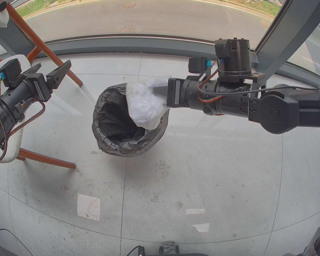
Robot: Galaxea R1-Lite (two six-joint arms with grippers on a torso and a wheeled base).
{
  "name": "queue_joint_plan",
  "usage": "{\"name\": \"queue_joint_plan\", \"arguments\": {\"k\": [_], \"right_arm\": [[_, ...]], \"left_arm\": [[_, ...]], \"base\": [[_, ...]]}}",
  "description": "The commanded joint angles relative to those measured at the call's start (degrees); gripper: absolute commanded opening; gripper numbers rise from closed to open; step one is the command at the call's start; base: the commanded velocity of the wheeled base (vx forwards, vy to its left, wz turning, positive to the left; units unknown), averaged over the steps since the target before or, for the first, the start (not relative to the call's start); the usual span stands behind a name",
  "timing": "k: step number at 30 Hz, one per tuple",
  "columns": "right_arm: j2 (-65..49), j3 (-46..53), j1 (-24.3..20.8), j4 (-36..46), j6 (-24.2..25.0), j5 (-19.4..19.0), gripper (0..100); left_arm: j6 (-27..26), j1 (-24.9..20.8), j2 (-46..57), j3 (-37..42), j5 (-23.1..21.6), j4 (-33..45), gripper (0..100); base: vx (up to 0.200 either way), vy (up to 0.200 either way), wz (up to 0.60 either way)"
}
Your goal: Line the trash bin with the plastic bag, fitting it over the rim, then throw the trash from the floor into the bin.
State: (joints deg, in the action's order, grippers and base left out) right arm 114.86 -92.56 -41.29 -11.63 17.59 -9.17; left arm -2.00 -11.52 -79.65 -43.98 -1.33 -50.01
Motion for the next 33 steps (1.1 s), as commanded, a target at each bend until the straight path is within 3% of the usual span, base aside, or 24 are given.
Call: {"name": "queue_joint_plan", "arguments": {"k": [1, 4, 5, 16, 21, 24, 33], "right_arm": [[4.2, -7.1, -2.0, -3.4, 2.8, 0.8, 0], [5.6, -9.1, -2.0, -4.7, 3.2, 1.4, 0], [5.6, -9.6, -2.0, -4.7, 3.2, 1.5, 100], [2.7, -8.2, -2.8, -4.6, 5.0, 1.9, 100], [-2.1, -3.2, -1.5, -4.9, 5.2, 6.0, 100], [-7.2, 2.1, 0.6, -4.9, 5.7, 8.6, 100], [-26.7, 18.6, 7.4, -4.8, 3.3, 11.2, 100]], "left_arm": [[0.0, 0.0, -0.1, 0.0, 0.0, -0.1, 100], [0.0, 0.0, -0.2, -0.4, 0.2, -0.1, 100], [0.0, 0.0, -0.2, -0.3, 0.1, -0.1, 100], [-0.1, 0.0, -0.9, -0.3, -0.2, -0.2, 100], [0.0, 0.0, -0.6, 0.1, 0.3, -0.2, 100], [0.1, 0.1, -0.4, 0.3, 0.4, -0.1, 100], [2.2, 2.0, 4.7, 3.7, 1.0, 0.0, 100]], "base": [[0.000, 0.000, 0.00], [0.000, 0.000, 0.00], [0.000, 0.000, 0.00], [0.000, 0.000, 0.00], [0.000, 0.000, 0.00], [0.000, 0.000, 0.00], [0.000, 0.000, 0.00]]}}
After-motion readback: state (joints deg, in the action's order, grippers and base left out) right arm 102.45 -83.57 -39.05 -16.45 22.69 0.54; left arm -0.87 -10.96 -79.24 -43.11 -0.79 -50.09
